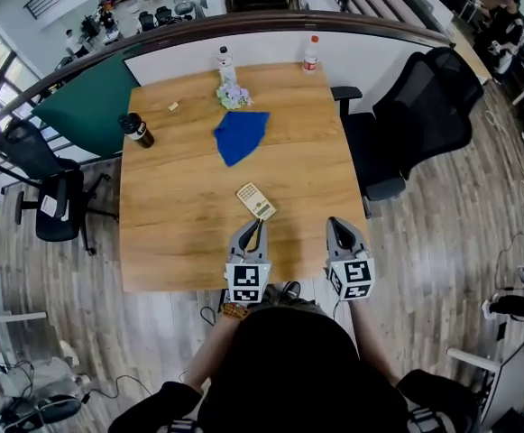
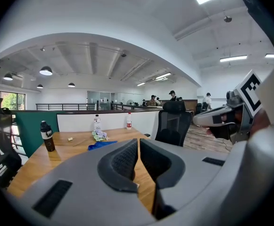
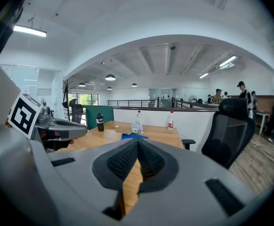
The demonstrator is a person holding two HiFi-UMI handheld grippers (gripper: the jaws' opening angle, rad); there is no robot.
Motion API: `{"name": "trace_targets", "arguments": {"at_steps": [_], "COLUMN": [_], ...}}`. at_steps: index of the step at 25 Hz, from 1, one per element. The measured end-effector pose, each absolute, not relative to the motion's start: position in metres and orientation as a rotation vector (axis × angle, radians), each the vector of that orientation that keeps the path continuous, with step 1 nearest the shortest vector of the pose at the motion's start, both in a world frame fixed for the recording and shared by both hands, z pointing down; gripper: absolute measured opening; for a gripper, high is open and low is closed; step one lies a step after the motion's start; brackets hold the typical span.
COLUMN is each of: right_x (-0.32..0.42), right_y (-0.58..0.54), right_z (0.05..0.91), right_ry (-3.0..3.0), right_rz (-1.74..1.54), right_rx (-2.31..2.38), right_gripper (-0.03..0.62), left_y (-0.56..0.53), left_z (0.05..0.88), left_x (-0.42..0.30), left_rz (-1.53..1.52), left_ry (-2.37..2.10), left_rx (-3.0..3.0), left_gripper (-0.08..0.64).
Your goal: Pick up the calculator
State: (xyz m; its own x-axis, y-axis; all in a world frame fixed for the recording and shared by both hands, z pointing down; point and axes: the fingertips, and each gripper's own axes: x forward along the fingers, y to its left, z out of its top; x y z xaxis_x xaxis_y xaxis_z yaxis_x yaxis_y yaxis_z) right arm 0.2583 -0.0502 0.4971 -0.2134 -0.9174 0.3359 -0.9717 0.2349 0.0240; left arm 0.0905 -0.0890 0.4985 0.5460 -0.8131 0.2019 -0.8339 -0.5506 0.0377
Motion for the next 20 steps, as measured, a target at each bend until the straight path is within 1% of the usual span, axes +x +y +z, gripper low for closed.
{"name": "trace_targets", "arguments": {"at_steps": [12,20], "right_x": [0.191,0.159], "right_y": [-0.107,-0.13], "right_z": [0.49,0.488], "right_ry": [-2.296,-2.308], "right_rz": [0.191,0.153], "right_rx": [1.626,1.564], "right_gripper": [0.006,0.006], "left_y": [-0.136,-0.15], "left_z": [0.49,0.509], "left_x": [0.048,0.029], "left_rz": [0.155,0.17], "left_ry": [-1.419,-1.35], "left_rx": [2.664,2.645], "left_gripper": [0.034,0.035]}}
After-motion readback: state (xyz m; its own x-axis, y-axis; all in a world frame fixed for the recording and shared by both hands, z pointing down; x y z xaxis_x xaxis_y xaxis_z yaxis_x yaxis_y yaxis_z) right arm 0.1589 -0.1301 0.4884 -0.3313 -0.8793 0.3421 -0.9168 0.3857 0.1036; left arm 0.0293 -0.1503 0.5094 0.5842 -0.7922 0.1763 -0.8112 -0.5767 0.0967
